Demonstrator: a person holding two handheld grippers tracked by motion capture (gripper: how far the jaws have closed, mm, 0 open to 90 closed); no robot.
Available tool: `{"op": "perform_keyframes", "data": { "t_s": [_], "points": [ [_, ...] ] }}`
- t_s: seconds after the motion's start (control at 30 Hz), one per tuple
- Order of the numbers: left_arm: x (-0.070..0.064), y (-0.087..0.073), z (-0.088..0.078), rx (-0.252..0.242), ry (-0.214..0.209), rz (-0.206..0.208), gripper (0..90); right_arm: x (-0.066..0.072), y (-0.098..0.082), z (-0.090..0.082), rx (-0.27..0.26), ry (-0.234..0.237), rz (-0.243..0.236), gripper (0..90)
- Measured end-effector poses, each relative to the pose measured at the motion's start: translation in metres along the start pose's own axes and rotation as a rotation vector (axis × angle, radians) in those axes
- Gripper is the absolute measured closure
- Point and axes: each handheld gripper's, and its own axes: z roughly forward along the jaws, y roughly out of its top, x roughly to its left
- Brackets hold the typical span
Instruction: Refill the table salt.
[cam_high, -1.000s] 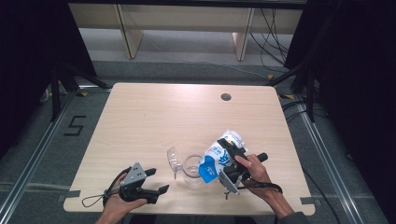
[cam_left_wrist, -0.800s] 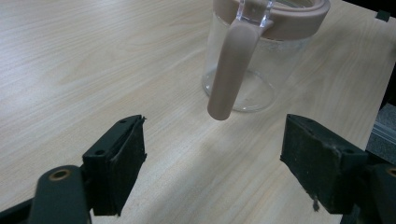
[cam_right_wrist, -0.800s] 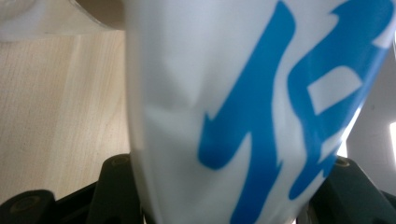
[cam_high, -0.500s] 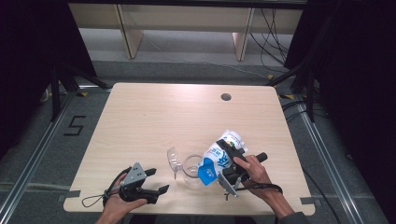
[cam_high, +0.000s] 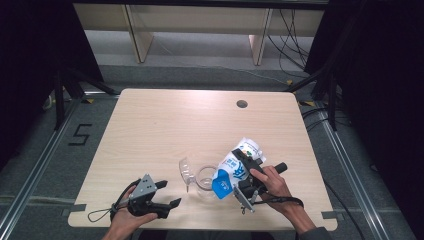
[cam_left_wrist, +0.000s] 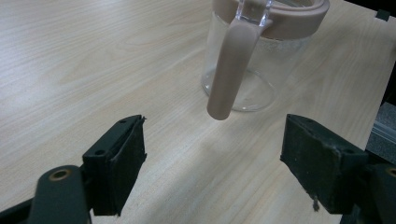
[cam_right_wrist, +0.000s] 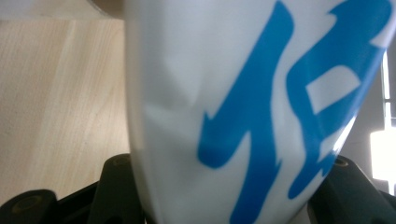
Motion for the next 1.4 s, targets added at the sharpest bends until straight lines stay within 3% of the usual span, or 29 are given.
{"op": "perform_keyframes", "data": {
  "t_s": [0.07,0.13,0.17,0.23,0.43,0.47,0.53,0.73,0.83,0.87,1.03,1.4],
  "points": [
    [-0.0001,0.0000,0.0000,0.000,0.000,0.000,21.2,-0.0028,0.0001,0.0006,-0.021,-0.009,-0.038,48.5],
    [0.0003,0.0001,-0.0001,0.001,-0.001,0.006,21.2,0.0032,0.0002,-0.0014,0.024,0.017,0.024,48.6],
    [0.0003,0.0001,0.0000,0.000,-0.001,0.006,21.2,0.0032,0.0003,-0.0012,0.022,0.016,0.023,48.7],
    [0.0003,0.0001,0.0001,0.000,-0.001,0.005,21.2,0.0001,0.0007,0.0006,-0.003,0.001,-0.032,48.7],
    [-0.0001,0.0000,0.0002,0.002,0.001,0.002,21.2,0.0017,0.0014,0.0002,0.010,-0.002,-0.037,48.9],
    [-0.0001,0.0000,0.0002,0.002,0.001,0.002,21.2,-0.0001,0.0021,0.0002,0.008,-0.008,-0.069,48.9],
    [-0.0001,0.0000,0.0002,0.002,0.001,0.002,21.2,0.0014,0.0020,-0.0005,0.020,-0.004,-0.049,48.9],
    [0.0000,0.0000,0.0001,0.002,0.000,0.002,21.1,0.0001,0.0020,-0.0008,0.023,-0.014,-0.069,49.2],
    [0.0002,-0.0003,0.0007,-0.006,-0.002,0.000,21.1,-0.0023,0.0021,-0.0001,0.007,-0.027,-0.105,49.3],
    [0.0001,-0.0004,0.0007,-0.007,-0.002,-0.001,21.2,0.0002,0.0019,-0.0009,0.028,-0.019,-0.080,49.4],
    [0.0001,-0.0003,0.0006,-0.007,-0.003,-0.001,21.1,-0.0002,0.0020,-0.0001,0.024,-0.020,-0.083,49.5],
    [0.0002,-0.0002,0.0006,-0.006,-0.003,-0.001,21.1,-0.0015,0.0029,0.0011,0.019,-0.029,-0.132,49.8]
  ]
}}
